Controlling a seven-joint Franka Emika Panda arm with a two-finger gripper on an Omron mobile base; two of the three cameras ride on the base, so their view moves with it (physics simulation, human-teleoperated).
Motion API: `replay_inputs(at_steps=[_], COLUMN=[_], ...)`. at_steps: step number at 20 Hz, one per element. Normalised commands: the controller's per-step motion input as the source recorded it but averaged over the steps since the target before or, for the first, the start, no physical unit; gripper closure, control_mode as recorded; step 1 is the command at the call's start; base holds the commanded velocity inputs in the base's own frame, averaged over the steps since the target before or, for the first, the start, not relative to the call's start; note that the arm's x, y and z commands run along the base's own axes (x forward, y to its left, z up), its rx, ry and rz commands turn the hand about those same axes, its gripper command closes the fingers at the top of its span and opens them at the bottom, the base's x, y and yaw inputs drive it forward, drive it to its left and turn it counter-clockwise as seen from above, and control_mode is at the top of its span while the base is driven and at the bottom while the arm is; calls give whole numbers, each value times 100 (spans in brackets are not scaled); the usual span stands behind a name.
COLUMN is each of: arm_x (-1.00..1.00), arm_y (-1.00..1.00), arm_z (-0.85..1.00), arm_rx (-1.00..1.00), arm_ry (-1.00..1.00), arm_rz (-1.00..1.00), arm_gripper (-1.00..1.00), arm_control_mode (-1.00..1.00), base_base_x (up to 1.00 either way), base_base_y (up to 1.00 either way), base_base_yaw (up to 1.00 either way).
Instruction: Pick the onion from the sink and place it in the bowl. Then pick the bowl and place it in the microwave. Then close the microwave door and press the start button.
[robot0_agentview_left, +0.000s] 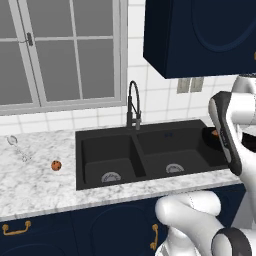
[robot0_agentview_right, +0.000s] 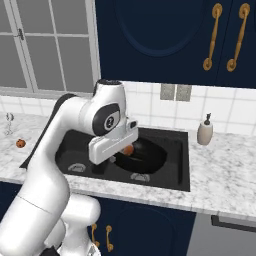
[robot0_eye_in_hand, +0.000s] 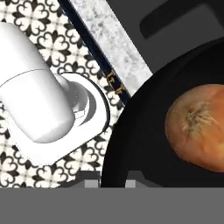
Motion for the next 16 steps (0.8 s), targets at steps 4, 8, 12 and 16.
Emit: replay_inputs(at_steps=[4,8,12,16], arm_x=[-35,-24,0,0], arm_y=[87,33,0,0], arm_z=[48,1,0,0], arm_rx=[0,-1,0,0], arm_ry=[-2,-5,0,0], arm_rz=[6,6,0,0], arm_gripper=[100,100,100,100], arm_control_mode=[-100,100,100,100], base_base_x=[0,-38,-80,-62], base_base_y=[0,25,42,-2], base_base_yaw=[0,9,21,21])
